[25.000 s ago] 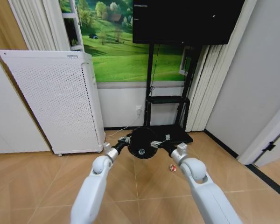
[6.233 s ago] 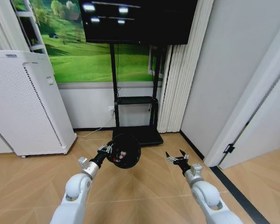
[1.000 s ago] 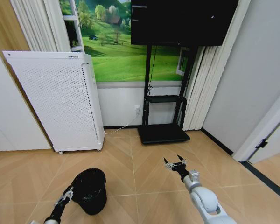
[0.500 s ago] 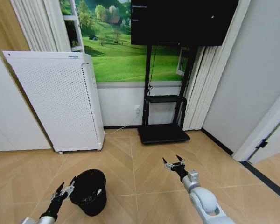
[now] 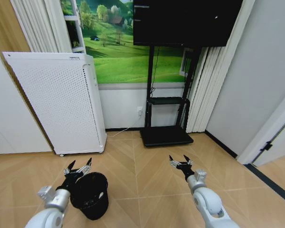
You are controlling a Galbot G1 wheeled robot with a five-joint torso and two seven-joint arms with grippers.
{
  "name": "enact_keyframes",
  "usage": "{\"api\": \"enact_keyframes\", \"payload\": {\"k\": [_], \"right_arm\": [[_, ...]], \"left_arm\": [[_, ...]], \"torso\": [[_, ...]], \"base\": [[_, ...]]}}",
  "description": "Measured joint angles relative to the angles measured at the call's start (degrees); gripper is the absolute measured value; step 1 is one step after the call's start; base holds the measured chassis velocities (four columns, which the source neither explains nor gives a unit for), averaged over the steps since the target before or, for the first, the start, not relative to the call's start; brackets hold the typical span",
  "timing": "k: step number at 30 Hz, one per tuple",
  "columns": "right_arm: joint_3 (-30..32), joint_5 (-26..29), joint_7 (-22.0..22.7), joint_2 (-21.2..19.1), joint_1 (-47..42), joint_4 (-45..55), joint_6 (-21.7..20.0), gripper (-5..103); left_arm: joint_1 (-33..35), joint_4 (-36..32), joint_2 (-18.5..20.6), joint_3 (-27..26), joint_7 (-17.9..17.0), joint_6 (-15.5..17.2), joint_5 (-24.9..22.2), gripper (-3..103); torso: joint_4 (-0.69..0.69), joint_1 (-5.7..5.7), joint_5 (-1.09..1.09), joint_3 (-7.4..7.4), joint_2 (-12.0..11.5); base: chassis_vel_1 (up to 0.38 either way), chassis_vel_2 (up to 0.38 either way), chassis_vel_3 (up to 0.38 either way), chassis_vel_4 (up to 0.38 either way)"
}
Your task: Pick up the trash bin and place the garbage on the floor into it.
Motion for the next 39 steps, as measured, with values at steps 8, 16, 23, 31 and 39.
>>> {"api": "enact_keyframes", "payload": {"k": [8,16,23,31,39], "right_arm": [[0.2,0.1,-0.4,0.5,0.4,-1.2,0.1,100],[-0.5,-0.3,-0.3,0.9,0.8,-0.5,0.2,100],[-1.0,-0.6,-0.3,1.0,0.5,0.2,0.5,100],[-1.3,-1.0,-0.4,1.2,0.6,0.8,0.3,100],[-1.4,-1.8,-0.3,1.5,0.5,1.3,0.1,100]], "left_arm": [[-0.1,2.6,0.5,0.4,-1.4,-0.2,3.7,100],[0.1,2.3,1.0,0.2,-1.5,-0.2,3.8,100],[0.4,2.1,1.0,-0.1,-1.3,-0.2,3.6,100],[0.4,2.1,1.9,-0.3,-0.9,-0.3,3.0,100],[0.4,2.4,2.2,-0.5,-0.9,-1.0,2.6,100]], "torso": [[0.02,0.00,-0.02,0.00,0.0],[0.02,0.00,-0.01,0.00,0.0],[0.02,0.00,-0.01,0.00,0.0],[0.02,0.00,-0.01,0.00,0.0],[0.02,0.00,-0.01,0.00,0.0]], "base": [[0.000,0.000,0.000,0.000],[0.000,0.000,0.000,0.000],[0.000,0.000,0.000,0.000],[0.000,0.000,0.000,0.000],[0.000,0.000,0.000,0.000]]}}
